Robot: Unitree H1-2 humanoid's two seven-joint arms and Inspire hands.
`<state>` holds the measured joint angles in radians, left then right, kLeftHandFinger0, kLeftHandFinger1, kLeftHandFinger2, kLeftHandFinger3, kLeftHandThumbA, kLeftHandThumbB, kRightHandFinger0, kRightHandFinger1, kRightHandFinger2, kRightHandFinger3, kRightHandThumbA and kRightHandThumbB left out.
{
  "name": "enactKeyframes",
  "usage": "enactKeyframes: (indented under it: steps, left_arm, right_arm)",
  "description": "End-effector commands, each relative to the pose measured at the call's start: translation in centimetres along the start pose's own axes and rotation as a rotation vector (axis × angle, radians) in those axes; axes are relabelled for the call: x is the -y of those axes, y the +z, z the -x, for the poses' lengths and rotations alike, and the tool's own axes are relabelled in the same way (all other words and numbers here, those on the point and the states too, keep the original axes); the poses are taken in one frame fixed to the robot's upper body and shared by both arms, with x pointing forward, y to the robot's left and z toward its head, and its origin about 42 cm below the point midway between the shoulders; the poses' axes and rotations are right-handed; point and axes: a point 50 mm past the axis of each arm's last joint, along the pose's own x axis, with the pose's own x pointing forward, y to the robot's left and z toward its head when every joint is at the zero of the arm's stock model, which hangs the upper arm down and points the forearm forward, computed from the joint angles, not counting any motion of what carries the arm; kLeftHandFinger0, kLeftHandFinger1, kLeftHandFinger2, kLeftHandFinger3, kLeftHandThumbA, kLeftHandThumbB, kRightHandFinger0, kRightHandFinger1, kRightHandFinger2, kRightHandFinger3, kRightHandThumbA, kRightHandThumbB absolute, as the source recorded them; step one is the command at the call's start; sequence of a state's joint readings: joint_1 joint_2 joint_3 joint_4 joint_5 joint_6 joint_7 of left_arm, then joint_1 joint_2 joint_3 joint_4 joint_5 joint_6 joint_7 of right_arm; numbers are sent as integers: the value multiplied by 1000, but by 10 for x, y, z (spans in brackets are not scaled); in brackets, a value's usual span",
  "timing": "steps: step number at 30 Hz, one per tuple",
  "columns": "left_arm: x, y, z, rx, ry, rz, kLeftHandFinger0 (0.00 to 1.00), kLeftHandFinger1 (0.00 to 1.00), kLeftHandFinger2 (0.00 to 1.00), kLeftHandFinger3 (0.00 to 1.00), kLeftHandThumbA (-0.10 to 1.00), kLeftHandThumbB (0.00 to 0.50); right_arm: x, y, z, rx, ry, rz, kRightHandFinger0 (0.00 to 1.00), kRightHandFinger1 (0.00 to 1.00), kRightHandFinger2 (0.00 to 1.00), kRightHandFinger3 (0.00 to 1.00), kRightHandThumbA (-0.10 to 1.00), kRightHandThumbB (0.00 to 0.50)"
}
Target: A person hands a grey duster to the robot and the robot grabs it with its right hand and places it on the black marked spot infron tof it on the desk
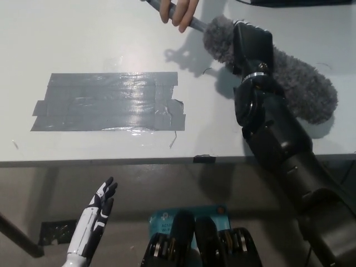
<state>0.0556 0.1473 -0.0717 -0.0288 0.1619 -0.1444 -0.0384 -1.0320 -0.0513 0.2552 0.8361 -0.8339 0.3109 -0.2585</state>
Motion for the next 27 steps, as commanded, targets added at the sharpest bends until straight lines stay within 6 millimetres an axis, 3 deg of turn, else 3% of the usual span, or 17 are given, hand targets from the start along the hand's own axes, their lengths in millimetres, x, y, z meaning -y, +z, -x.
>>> enactKeyframes:
  steps: [1, 8, 9, 11, 15, 20, 23, 27]
  left_arm:
    - [-3, 10, -4, 39, -25, -27, 1000, 1000, 1000, 1000, 1000, 195]
    - [-3, 9, -5, 44, -28, -31, 1000, 1000, 1000, 1000, 1000, 208]
    - [-3, 10, -5, 45, -27, -39, 1000, 1000, 1000, 1000, 1000, 212]
    - [-4, 11, -6, 45, -28, -42, 1000, 1000, 1000, 1000, 1000, 215]
    - [-4, 10, -9, 50, -30, -40, 1000, 1000, 1000, 1000, 1000, 205]
    - [-5, 10, -9, 56, -30, -42, 1000, 1000, 1000, 1000, 1000, 201]
    - [-5, 12, -11, 59, -32, -52, 1000, 1000, 1000, 1000, 1000, 192]
    - [-6, 13, -12, 68, -32, -52, 1000, 1000, 1000, 1000, 1000, 182]
  right_arm:
    - [38, 12, -12, 108, -174, -41, 0, 389, 857, 860, -100, 215]
    - [57, 16, -9, 233, -289, 8, 0, 399, 847, 849, -100, 197]
    - [61, 16, -9, 257, -300, 11, 0, 422, 860, 897, -100, 168]
    - [71, 15, -9, 297, -312, 34, 0, 432, 833, 892, -100, 152]
    - [82, 5, -12, 365, -300, 90, 0, 420, 819, 858, -100, 209]
    - [75, -20, -14, 415, -190, 206, 0, 464, 906, 963, -100, 189]
    - [63, -41, -12, 410, -103, 253, 0, 452, 924, 783, -100, 231]
    - [45, -66, -9, 399, -37, 287, 0, 465, 937, 797, -100, 222]
